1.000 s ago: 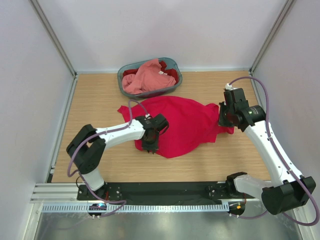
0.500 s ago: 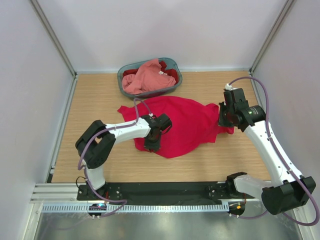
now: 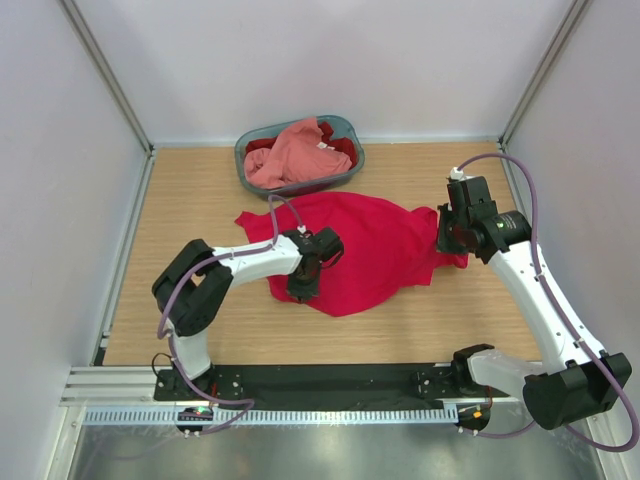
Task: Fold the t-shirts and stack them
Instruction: Flatten the tshirt out
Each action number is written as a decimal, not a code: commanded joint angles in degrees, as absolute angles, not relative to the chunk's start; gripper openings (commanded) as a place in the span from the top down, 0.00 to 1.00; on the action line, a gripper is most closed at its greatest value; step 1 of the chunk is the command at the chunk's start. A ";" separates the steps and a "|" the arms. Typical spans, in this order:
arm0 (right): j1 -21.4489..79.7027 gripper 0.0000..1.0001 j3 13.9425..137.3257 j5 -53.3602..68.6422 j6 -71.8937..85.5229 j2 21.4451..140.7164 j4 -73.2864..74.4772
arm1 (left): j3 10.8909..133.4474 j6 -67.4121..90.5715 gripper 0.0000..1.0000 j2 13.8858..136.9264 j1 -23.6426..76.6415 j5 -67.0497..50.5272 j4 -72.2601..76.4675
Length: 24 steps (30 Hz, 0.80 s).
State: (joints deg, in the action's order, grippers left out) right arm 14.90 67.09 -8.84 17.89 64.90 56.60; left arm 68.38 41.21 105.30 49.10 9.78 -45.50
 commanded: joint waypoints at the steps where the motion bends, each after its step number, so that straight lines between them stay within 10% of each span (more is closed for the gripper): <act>1: 15.20 0.99 68.47 -8.88 17.31 64.16 55.55 | 70.05 40.34 0.92 104.95 48.87 12.21 -46.22; 24: 15.12 0.99 79.18 -8.43 21.36 70.75 58.80 | 72.24 42.10 1.00 72.27 48.87 26.62 -63.79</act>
